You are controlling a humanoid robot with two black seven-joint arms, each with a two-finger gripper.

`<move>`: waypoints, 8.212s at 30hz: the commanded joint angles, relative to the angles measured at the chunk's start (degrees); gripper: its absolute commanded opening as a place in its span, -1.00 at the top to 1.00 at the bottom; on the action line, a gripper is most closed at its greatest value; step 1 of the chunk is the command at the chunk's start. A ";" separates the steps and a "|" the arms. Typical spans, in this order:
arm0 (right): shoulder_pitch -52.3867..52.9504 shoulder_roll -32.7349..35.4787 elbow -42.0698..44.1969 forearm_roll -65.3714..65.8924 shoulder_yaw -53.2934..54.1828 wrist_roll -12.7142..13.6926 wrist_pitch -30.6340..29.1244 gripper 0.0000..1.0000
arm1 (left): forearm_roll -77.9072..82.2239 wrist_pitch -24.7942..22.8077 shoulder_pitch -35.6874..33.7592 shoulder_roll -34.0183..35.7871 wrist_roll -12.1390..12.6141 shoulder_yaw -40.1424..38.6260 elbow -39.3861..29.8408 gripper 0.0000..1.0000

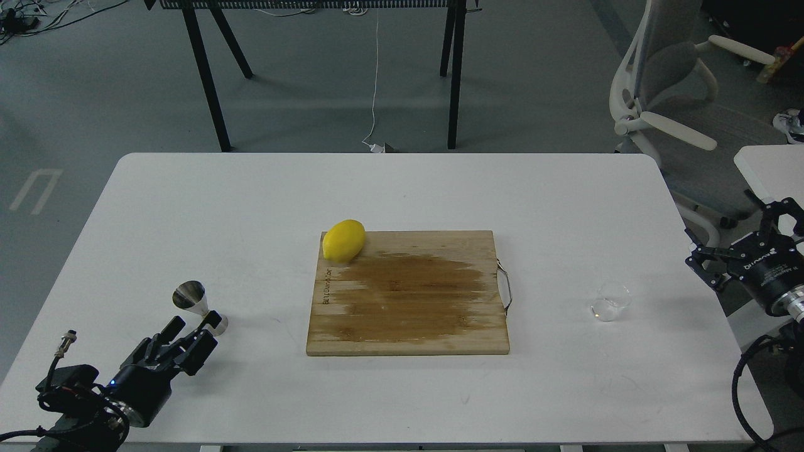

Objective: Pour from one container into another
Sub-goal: 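Lift the jigger with the left gripper and carry it over the board, then lower the jigger upright onto the board and open the left gripper, then withdraw the left gripper from the jigger back toward the table edge, then reach the right gripper to the clear glass cup and grasp it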

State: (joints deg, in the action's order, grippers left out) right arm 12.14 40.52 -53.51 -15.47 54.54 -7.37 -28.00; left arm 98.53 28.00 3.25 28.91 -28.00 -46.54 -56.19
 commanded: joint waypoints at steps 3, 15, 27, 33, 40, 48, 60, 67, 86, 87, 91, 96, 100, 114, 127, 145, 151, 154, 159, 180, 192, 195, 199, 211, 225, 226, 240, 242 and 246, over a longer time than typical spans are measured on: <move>-0.01 0.00 0.16 0.00 -0.04 -0.02 0.00 -0.98 | 0.09 0.00 -2.28 -2.19 0.00 0.31 2.83 -0.79; -0.18 0.00 0.16 0.00 0.04 -0.10 0.00 -0.98 | 0.00 0.00 -10.89 -6.58 0.00 4.44 14.96 0.10; -0.89 0.00 0.16 0.00 -0.04 -0.10 0.00 -0.98 | -0.35 0.00 -19.67 -3.87 0.00 4.35 16.82 0.71; -0.80 0.00 1.56 0.00 0.22 -0.10 0.00 -0.98 | -0.53 0.00 -32.41 -1.05 0.00 4.44 11.64 0.71; -0.71 -0.09 4.99 -0.09 0.84 -0.28 0.00 -0.98 | 0.00 0.00 -46.21 -2.71 0.00 16.45 0.66 0.71; -0.80 -0.09 5.43 -0.35 1.01 -0.54 0.00 -0.98 | 6.75 0.00 -48.87 -16.77 0.00 28.42 -0.07 0.71; -1.15 -0.09 7.45 -0.62 2.15 -0.54 0.00 -0.98 | 16.26 0.00 -45.53 -28.91 0.00 35.81 17.23 0.71; -1.68 0.35 8.15 -0.62 2.51 -0.54 0.00 -0.98 | 15.82 0.00 -45.26 -28.91 0.00 36.52 24.28 0.71; -1.68 0.00 8.16 -0.62 2.68 -0.54 0.00 -0.98 | 15.73 0.00 -41.57 -28.91 0.00 37.22 24.46 0.07; -1.76 0.00 8.16 -0.62 2.68 -0.54 0.00 -0.98 | 15.73 0.00 -41.49 -28.91 0.00 37.22 24.46 0.07; -2.03 0.00 8.07 -0.62 2.77 -0.54 0.00 -0.98 | 15.73 0.00 -41.48 -28.91 0.00 37.31 24.64 -0.05; -2.47 0.00 8.07 -0.62 2.77 -0.54 0.00 -0.98 | 15.73 0.00 -41.48 -28.91 0.00 37.40 24.55 -0.47; -2.90 0.00 8.07 -0.62 2.77 -0.54 0.00 -0.98 | 15.73 0.00 -41.48 -28.91 0.00 37.48 24.64 -0.67; -3.35 -0.09 8.07 -0.70 2.77 -0.54 0.00 -0.98 | 15.64 0.00 -39.02 -28.91 0.00 37.13 24.29 -0.82; -3.70 -0.17 7.98 -0.70 2.86 -0.54 0.00 -0.98 | 15.21 0.00 -38.06 -27.33 0.00 36.78 24.11 -0.77; -4.23 0.09 8.07 -0.70 2.86 -0.54 0.00 -0.98 | 13.09 0.00 -33.75 -19.25 0.00 36.52 19.98 -0.74; -4.93 0.18 8.16 -0.70 3.12 -0.54 0.00 -0.98 | 8.02 0.00 -34.71 -5.56 0.00 34.15 11.30 -0.57; -5.19 0.18 8.07 -0.70 3.21 -0.72 0.00 -0.98 | -2.25 0.00 -36.29 4.98 0.00 33.62 4.62 -0.57; -5.10 0.09 7.54 -0.70 4.26 -0.72 0.00 -0.98 | -22.47 -5.36 -39.90 15.29 0.00 29.76 -0.67 -0.62; -9.38 3.43 -6.94 -31.24 2.60 14.75 0.00 -0.98 | -95.80 -56.00 -36.82 15.31 0.00 10.77 12.68 -0.99; -30.94 0.70 -20.67 -49.04 1.98 14.14 0.00 -0.97 | -96.42 -56.00 -35.86 9.24 0.00 10.50 12.86 -0.99; -30.16 -0.26 -20.67 -48.96 1.80 13.78 0.00 -0.97 | -96.42 -56.00 -35.33 9.24 0.00 10.50 12.86 -0.99; -27.70 -1.93 -20.76 -48.78 2.24 12.91 0.00 -0.96 | -96.51 -56.00 -34.63 9.24 0.00 10.41 12.86 -0.99; -19.70 -7.11 -18.65 -41.05 1.98 9.21 4.43 -0.96 | -96.51 -56.00 -32.61 9.59 0.00 10.24 12.86 -1.00; -17.59 -8.96 -17.42 -39.38 1.63 8.07 14.11 -0.96 | -96.51 -56.00 -32.17 9.41 0.00 10.33 13.39 -0.99; -17.06 -9.05 -17.33 -39.29 1.54 7.98 14.90 -0.96 | -96.51 -56.00 -32.08 9.41 0.00 10.33 13.47 -0.99; -11.79 -12.74 -13.91 -35.60 1.45 7.37 23.08 -0.94 | -96.51 -56.00 -31.03 9.41 0.00 10.33 13.47 -0.99; -10.65 -13.00 -12.77 -35.51 1.19 7.45 23.69 -0.94 | -96.51 -56.00 -31.03 9.41 0.00 10.33 13.47 -0.99; -9.15 -14.85 -11.10 -33.14 1.27 7.54 25.18 -0.91 | -96.51 -56.00 -30.94 9.41 0.00 10.33 13.47 -0.99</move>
State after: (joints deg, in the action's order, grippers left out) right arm 1.92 26.81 -65.86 -50.35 55.76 0.05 -3.87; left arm 2.02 -28.00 -27.71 38.32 -28.00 -36.21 -42.72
